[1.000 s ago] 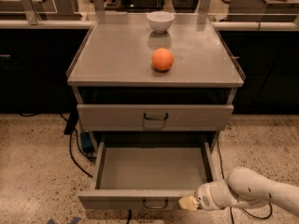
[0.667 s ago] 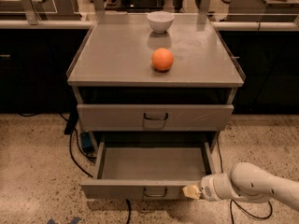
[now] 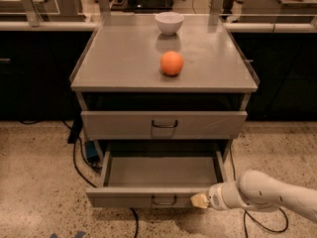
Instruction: Close middle drawer
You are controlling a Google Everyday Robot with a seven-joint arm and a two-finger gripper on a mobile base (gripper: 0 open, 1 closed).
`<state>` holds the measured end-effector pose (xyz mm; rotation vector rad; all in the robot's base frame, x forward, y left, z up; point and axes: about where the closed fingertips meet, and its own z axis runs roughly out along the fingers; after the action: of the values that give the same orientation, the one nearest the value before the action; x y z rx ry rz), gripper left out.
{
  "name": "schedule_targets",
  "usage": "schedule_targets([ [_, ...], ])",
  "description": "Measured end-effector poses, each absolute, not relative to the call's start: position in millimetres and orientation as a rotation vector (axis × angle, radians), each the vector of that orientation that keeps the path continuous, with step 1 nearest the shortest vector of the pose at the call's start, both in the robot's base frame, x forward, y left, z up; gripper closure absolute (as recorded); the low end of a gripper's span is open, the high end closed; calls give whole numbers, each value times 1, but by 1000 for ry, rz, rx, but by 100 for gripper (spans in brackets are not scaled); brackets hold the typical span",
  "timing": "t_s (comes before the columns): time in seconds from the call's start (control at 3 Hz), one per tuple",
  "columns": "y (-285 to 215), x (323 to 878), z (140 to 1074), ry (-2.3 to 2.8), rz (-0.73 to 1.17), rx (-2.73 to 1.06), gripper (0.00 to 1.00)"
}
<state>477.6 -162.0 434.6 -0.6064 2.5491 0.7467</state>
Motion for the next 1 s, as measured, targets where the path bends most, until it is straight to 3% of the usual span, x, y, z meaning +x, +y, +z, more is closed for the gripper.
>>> schedule_targets([
  [1.0,-167,516,429,2517,694,-498,100],
])
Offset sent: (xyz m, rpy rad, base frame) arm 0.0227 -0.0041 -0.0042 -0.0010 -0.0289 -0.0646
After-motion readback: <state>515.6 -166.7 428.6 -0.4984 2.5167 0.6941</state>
